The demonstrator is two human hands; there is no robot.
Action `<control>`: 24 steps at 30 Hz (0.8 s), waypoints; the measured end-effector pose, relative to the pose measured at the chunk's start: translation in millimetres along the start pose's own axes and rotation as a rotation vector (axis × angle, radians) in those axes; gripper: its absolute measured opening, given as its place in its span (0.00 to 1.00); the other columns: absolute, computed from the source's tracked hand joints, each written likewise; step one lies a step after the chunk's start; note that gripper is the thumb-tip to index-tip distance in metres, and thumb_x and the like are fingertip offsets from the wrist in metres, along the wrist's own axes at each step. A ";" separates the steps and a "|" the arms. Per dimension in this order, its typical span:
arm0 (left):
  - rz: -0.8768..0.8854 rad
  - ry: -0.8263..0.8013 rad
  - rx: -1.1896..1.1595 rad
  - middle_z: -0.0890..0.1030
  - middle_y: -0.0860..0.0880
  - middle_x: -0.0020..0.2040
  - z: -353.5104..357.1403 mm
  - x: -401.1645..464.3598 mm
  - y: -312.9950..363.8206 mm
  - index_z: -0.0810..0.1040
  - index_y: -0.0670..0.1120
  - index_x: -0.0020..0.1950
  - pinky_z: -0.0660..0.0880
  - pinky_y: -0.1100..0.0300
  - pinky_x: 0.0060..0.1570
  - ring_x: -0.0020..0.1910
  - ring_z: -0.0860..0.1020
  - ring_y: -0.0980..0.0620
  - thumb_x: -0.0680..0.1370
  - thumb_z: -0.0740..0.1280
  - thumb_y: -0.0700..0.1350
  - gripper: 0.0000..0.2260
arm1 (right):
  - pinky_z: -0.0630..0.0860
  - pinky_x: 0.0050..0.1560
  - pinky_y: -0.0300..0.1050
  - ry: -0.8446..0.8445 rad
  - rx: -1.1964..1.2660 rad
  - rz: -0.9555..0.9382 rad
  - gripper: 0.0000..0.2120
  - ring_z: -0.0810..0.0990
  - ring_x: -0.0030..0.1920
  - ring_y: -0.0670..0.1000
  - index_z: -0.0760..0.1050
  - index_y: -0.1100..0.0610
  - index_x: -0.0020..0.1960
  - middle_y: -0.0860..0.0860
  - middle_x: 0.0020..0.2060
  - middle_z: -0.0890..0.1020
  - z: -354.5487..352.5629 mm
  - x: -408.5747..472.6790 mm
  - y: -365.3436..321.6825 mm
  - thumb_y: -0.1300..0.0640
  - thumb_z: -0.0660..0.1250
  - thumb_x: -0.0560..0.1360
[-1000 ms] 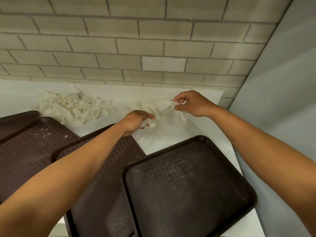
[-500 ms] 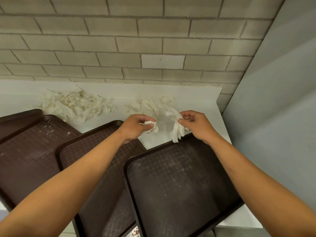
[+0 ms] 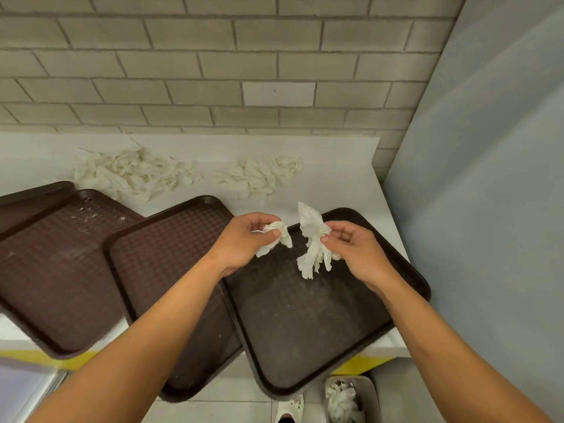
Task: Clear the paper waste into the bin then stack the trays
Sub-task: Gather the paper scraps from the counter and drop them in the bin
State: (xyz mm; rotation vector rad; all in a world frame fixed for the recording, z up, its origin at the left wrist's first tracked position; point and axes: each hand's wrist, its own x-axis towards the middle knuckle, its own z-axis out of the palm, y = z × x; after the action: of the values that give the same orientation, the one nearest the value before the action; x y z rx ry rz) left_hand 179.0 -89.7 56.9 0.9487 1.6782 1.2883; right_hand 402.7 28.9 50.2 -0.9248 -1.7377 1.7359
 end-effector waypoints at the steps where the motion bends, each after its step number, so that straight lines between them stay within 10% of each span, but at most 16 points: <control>1: 0.006 -0.010 -0.008 0.83 0.36 0.52 2.5 -10.2 -1.6 0.85 0.54 0.52 0.78 0.42 0.53 0.47 0.82 0.41 0.71 0.77 0.48 0.11 | 0.79 0.49 0.38 0.011 0.000 0.001 0.11 0.86 0.51 0.49 0.81 0.55 0.59 0.52 0.50 0.87 -0.1 -12.5 1.0 0.62 0.72 0.77; 24: 0.045 -0.241 -0.104 0.86 0.46 0.48 148.0 -209.0 -26.8 0.83 0.50 0.55 0.78 0.56 0.44 0.44 0.82 0.50 0.77 0.72 0.38 0.10 | 0.80 0.46 0.37 0.309 0.025 -0.002 0.12 0.85 0.46 0.48 0.81 0.60 0.59 0.56 0.49 0.86 -56.4 -257.2 37.3 0.67 0.71 0.76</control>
State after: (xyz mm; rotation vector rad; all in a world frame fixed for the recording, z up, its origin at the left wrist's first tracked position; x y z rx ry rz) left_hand 395.0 -228.5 37.9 1.0398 1.3995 1.2245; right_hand 613.6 -132.9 44.0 -1.1137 -1.5124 1.5163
